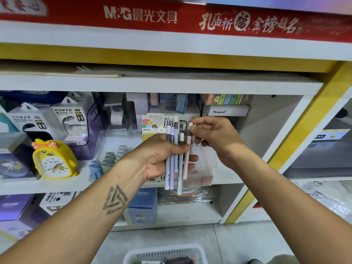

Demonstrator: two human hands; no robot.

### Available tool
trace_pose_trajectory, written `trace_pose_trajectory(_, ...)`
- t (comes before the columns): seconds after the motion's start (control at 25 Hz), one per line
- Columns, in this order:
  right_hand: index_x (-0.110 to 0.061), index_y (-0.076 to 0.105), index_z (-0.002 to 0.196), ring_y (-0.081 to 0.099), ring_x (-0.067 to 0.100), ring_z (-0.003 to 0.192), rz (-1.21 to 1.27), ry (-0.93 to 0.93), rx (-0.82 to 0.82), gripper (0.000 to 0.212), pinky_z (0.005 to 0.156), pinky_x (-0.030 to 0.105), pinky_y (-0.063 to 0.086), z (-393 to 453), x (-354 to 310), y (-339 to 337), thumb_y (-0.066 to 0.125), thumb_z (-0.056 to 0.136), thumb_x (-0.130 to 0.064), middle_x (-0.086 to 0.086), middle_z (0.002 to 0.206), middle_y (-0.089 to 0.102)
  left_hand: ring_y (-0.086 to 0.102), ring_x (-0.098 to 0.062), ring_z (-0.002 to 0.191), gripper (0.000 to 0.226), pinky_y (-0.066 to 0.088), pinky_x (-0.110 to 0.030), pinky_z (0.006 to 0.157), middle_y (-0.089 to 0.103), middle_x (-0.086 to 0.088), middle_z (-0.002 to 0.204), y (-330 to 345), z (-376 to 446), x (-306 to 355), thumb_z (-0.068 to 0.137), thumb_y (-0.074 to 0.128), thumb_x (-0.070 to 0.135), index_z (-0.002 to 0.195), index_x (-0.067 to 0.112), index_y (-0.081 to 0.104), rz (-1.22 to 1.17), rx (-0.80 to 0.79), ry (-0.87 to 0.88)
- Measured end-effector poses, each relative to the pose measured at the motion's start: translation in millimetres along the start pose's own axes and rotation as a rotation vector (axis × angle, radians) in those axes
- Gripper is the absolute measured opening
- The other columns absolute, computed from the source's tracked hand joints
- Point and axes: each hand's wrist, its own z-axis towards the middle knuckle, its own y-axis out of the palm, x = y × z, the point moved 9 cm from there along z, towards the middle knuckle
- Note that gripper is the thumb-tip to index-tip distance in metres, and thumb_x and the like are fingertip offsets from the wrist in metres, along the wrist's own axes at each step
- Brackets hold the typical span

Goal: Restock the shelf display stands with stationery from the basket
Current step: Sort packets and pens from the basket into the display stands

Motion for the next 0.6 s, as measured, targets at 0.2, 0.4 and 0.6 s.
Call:
trace_pose_trajectory(0.2, -0.001, 0.065, 0.097, 0.06, 0.016, 0.047, 0.049, -0.112, 0.351, 0.011, 0.046, 0.027, 0.049, 1, -17, -50, 0.062, 0.088, 0.005, 0.012, 0.065, 0.067, 0.073, -0.037, 0.076, 0.017, 0.061, -0.049, 0.067, 0.07, -0.021, 0.08, -16, 4, 5, 0.093, 0.055, -0.007, 0.108, -0.006, 0.063, -0.073, 0.116, 0.03)
trace_pose_trajectory(0.4, -0.011, 0.066, 0.107, 0.07, 0.023, 0.079, -0.623, -0.338, 0.336, 0.017, 0.077, 0.031, 0.057, -3, -24, -38, 0.066, 0.091, -0.01, 0.005, 0.085, 0.071, 0.072, -0.032, 0.067, 0.02, 0.06, -0.037, 0.057, 0.069, -0.02, 0.076, -25, 2, 8, 0.094, 0.054, -0.003, 0.112, -0.009, 0.061, -0.134, 0.177, 0.01)
trace_pose_trajectory(0.6, -0.016, 0.062, 0.11, 0.07, 0.027, 0.086, -0.764, -0.427, 0.256, 0.015, 0.077, 0.047, 0.057, -2, -13, -22, 0.064, 0.095, -0.017, 0.003, 0.09, 0.073, 0.074, -0.033, 0.073, 0.019, 0.061, -0.039, 0.061, 0.071, -0.022, 0.081, -26, 2, 5, 0.093, 0.049, -0.005, 0.107, -0.01, 0.061, -0.152, 0.139, -0.038)
